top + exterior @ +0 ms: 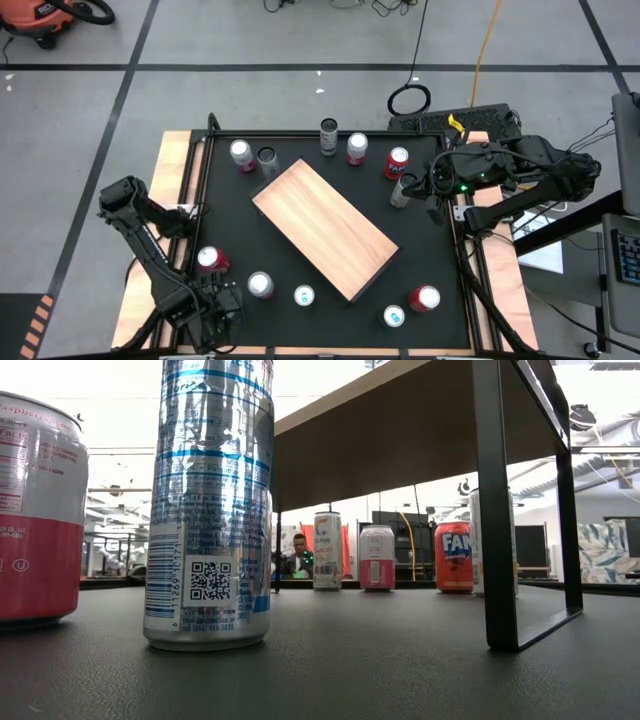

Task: Place canned beverage on shelf
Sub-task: Put the bottom left blue soda can on the shelf

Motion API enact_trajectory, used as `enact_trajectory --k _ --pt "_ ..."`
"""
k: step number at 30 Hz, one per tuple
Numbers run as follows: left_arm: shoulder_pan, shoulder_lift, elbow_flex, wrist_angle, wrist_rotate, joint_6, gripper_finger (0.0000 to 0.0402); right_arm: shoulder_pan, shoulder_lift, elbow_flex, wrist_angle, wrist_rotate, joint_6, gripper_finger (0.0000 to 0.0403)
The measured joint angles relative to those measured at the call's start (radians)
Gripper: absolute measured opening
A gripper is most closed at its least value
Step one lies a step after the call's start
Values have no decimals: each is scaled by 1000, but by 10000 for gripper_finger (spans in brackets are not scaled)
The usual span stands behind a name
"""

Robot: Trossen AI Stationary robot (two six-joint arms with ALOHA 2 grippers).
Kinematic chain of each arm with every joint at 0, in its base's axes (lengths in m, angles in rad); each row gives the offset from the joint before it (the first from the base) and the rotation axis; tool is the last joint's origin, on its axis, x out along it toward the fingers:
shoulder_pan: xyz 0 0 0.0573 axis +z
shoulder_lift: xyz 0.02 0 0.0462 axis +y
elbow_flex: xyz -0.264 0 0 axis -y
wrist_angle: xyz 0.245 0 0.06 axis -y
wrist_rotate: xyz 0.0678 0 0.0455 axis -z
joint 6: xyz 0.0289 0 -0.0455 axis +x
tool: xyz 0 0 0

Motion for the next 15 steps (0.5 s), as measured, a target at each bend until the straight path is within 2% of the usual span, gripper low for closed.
enact_trajectory --k 5,9,15 --pt "29 -2 35 -40 42 -25 217 0 0 0 5 0 59 0" --pt "48 -22 81 -53 78 -45 217 0 0 0 5 0 47 0" --pt "73 -64 165 -90 78 -100 217 0 4 0 26 19 32 0"
